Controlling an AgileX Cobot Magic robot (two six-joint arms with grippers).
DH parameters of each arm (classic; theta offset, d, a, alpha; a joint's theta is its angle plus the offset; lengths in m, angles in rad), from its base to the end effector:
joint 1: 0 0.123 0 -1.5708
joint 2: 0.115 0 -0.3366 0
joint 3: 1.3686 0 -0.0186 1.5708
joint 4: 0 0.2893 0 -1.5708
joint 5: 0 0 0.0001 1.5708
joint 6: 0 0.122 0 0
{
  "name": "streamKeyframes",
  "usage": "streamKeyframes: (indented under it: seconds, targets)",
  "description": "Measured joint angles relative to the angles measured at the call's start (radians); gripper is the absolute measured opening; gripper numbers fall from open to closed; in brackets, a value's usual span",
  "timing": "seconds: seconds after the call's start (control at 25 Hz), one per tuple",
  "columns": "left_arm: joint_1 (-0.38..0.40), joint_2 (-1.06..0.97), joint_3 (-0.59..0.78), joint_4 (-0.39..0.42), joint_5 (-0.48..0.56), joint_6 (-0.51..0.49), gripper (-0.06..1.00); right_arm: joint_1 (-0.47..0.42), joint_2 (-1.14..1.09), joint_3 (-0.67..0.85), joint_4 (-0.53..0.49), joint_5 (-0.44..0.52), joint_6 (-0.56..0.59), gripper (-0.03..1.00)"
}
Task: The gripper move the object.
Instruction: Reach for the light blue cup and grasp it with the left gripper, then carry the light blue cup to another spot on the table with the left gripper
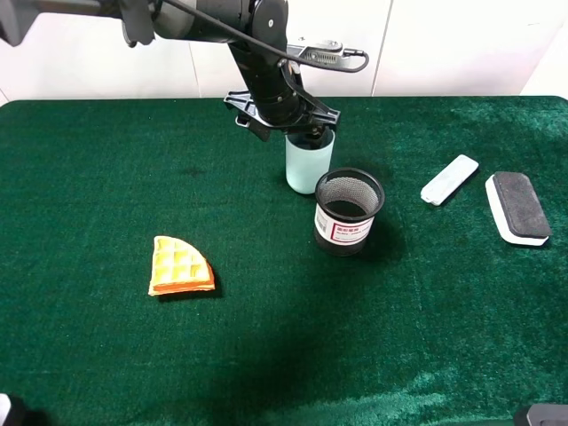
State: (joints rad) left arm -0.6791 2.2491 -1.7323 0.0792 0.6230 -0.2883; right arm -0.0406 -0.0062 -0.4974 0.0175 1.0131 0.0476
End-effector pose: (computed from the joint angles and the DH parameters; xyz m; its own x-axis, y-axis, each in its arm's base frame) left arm 0.4479 -0.3543 0.1497 -0.7939 0.3557 -0.4931 0.4444 0.8930 -0.0712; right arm 0.0066 0.0015 0.2861 -0.4073 0.0734 -0.9104 0.0503 0.9971 0.0579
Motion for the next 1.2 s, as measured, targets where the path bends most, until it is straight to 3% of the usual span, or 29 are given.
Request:
streamKeyframes:
  seconds: [0.24,0.32,0.6,1.2]
  targets:
    - [0.0,0.0,0.0,0.0,0.0,-0.001,0.56,0.0,0.0,0.0,0.0,0.0,0.0,0.7]
    - [0.0,0.0,0.0,0.0,0.0,-0.001,0.41,0.0,0.0,0.0,0.0,0.0,0.0,0.7]
    - [0.0,0.0,0.0,0.001,0.002,-0.011,0.07,0.0,0.0,0.0,0.0,-0.001,0.0,0.7]
    - [0.0,0.0,0.0,0.001,0.004,-0.029,0.07,0.0,0.0,0.0,0.0,-0.001,0.0,0.7]
